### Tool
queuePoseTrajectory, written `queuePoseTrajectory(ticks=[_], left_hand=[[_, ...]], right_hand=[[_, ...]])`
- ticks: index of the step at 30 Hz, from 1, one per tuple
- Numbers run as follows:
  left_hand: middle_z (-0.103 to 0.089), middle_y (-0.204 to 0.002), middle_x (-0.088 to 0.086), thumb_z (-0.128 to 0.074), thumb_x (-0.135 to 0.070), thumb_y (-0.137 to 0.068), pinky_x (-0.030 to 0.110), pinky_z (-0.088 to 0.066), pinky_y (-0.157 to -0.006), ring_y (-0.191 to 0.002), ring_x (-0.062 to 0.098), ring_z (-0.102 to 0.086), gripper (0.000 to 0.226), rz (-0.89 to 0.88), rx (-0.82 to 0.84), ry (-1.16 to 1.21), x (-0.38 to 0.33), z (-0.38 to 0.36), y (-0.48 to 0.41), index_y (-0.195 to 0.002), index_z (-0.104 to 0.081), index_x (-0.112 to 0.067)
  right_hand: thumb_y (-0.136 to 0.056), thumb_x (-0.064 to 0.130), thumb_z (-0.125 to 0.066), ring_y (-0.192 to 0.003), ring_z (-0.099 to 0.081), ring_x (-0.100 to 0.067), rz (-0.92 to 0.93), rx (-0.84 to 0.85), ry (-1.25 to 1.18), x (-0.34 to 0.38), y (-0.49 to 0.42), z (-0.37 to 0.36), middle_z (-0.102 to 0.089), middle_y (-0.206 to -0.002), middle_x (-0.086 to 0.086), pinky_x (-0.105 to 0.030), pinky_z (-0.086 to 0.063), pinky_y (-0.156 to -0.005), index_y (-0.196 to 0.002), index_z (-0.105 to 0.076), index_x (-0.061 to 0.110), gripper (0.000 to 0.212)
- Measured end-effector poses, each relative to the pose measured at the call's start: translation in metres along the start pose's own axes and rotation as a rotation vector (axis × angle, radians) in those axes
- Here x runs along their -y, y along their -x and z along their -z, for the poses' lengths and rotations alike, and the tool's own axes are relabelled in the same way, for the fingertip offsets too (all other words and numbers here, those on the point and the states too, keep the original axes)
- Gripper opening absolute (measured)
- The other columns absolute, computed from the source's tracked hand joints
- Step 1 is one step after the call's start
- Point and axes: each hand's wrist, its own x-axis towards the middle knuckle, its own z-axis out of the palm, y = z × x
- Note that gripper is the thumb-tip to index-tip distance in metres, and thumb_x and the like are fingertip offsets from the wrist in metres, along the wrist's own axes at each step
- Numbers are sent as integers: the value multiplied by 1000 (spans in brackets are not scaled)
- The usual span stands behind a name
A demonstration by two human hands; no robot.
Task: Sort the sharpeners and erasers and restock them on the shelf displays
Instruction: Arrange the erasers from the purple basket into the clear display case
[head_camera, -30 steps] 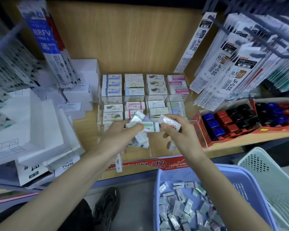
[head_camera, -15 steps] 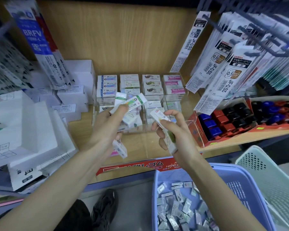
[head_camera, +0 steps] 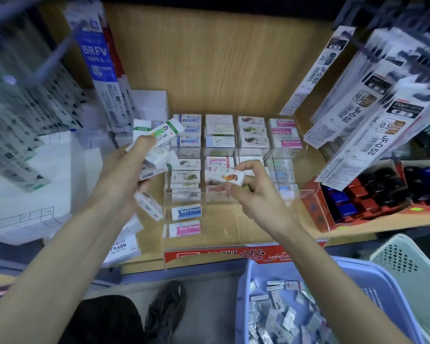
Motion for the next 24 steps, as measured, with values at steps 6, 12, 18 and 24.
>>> queuePoseTrajectory(ticks=[6, 12, 18, 24], left_hand=[[-55, -61, -1, -60, -31, -84, 14, -19, -33, -54, 14, -41, 16, 54, 11, 63, -5, 10, -6, -81, -64, -16], [-53, -48, -9, -61, -31, -85, 16, -19, -33, -41, 6, -37, 18, 82, 90, 120, -9, 11, -6, -89, -63, -14], [-58, -53, -11, -61, -32, -86, 16, -22, -34, -41, 2, -40, 22, 92, 184, 109, -8, 9, -3, -99, -66, -15], [-59, -59, -8, -61, -33, -87, 17, -23, -33, -44, 3, -39, 18, 66, 234, 77, -4, 5, 1, -96, -67, -19]], right_hand=[[-81, 35, -71, -93, -51, 0, 184, 26, 646, 4, -42, -30, -46, -105, 9, -20, -42, -81, -112, -63, 27, 33], [-86, 54, -56, -97, -50, -14, 99, 135, 1072, 10, -55, -44, -34, -111, 5, -27, -42, -75, -121, -61, 31, 43], [-87, 19, -36, -98, -51, -9, -2, 32, 279, 18, -45, -33, -49, -109, 5, -17, -40, -77, -109, -56, 24, 30], [-92, -6, -48, -73, -57, -5, 9, -45, -445, 19, -17, -21, -53, -84, 3, -20, -47, -70, -108, -52, 16, 27]])
